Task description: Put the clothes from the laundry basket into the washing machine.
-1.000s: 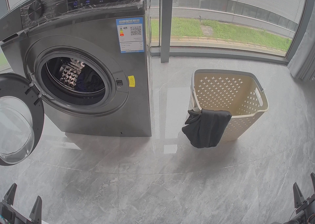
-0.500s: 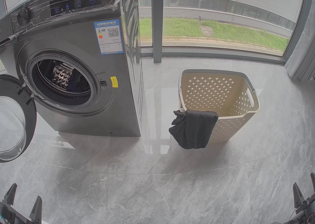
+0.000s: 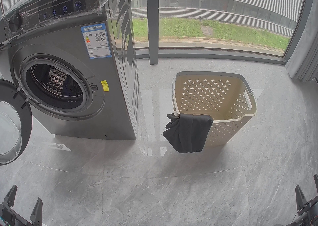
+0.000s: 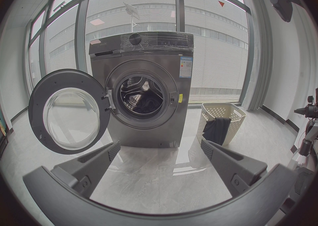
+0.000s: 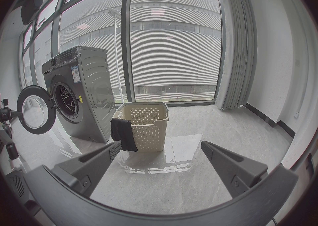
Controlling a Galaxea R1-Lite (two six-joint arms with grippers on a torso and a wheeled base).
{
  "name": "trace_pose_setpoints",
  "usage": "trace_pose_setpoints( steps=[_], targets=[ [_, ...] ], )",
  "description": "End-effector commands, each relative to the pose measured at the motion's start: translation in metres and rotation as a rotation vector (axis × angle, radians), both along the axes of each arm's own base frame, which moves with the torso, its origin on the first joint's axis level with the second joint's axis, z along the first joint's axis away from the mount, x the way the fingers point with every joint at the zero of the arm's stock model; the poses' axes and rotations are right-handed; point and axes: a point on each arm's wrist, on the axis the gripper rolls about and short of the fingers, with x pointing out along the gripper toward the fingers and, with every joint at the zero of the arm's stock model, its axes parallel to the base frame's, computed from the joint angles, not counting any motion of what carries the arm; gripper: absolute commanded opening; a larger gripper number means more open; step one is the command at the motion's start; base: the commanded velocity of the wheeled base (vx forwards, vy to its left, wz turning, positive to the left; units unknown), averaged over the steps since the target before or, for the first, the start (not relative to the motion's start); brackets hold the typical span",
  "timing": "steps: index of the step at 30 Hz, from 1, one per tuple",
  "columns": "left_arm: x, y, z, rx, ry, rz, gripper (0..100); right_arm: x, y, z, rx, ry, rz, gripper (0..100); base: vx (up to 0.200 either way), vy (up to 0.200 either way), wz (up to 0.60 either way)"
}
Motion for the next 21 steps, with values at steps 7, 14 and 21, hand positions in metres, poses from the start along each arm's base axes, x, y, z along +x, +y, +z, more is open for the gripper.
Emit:
trace_pose_setpoints(
  steps=[7, 14, 21],
  targets=[
    [0.0, 0.0, -0.005, 0.002, 0.002, 0.0, 100, 0.0, 0.0, -0.005, 0.015, 0.001, -0.002, 100, 0.0, -0.143, 0.0],
    [0.0, 0.0, -0.005, -0.003, 0.002, 0.0, 100, 0.0, 0.0, -0.005, 0.012, -0.001, -0.002, 100, 0.0, -0.2, 0.0],
    [0.0, 0.0, -0.005, -0.009, 0.004, -0.005, 100, -0.008, 0.0, 0.026, 0.0, -0.158, 0.013, 100, 0.0, -0.086, 0.0]
  ],
)
